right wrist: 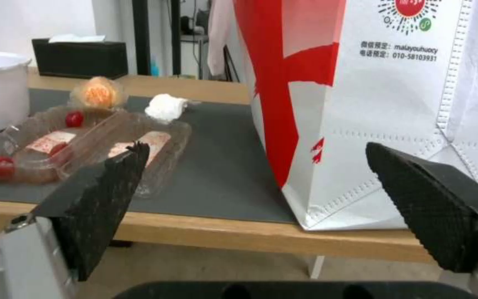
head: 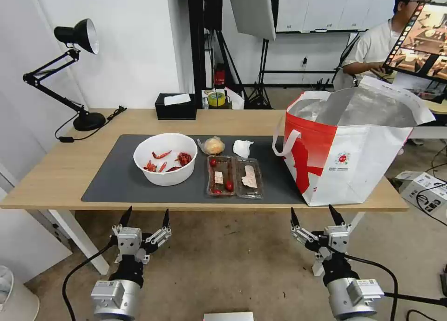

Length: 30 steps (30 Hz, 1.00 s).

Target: Pick up the trash from the table and place it into the takeout bag.

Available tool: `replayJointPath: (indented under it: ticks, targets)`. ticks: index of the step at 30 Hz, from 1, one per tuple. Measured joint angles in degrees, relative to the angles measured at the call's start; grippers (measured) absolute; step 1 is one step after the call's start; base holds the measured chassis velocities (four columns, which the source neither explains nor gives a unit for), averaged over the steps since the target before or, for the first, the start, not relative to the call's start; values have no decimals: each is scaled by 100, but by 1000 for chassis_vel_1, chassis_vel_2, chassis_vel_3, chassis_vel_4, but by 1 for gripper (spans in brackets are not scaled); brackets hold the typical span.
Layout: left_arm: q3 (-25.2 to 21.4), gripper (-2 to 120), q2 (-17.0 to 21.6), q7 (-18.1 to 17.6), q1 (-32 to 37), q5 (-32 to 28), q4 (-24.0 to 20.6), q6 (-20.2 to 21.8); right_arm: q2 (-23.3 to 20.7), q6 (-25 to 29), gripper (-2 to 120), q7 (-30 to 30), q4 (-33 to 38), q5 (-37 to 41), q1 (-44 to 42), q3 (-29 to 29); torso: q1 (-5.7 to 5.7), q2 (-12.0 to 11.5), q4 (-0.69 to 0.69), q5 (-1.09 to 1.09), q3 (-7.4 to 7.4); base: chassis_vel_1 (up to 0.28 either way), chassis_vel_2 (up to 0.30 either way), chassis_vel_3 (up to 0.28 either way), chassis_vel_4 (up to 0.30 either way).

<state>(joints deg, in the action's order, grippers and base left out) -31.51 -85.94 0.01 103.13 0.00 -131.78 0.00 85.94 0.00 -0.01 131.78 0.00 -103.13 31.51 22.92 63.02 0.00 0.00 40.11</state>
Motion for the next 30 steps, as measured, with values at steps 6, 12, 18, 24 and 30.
replayJointPath:
  ticks: [6, 12, 18, 24, 30]
  targets:
    - [0, 100, 0, 0, 0, 0, 0, 0, 0, 0, 100, 0, 0, 0, 0, 0, 0, 0, 0, 0, 0, 0, 0, 0, 0]
    - [0, 100, 0, 0, 0, 0, 0, 0, 0, 0, 100, 0, 0, 0, 0, 0, 0, 0, 0, 0, 0, 0, 0, 0, 0]
    - [0, 100, 0, 0, 0, 0, 0, 0, 0, 0, 100, 0, 0, 0, 0, 0, 0, 0, 0, 0, 0, 0, 0, 0, 0]
    - [14, 100, -40, -291, -215, 19, 30, -154, -387, -230, 100, 0, 3, 360, 158, 71, -1, 0, 1, 0, 0, 0, 0, 0, 0]
    - [60, 100, -146, -958, -761, 50, 176, -803, -1391, -865, 100, 4, 43, 1335, 596, 270, 1, -1, -1, 2, 1, 0, 0, 0, 0]
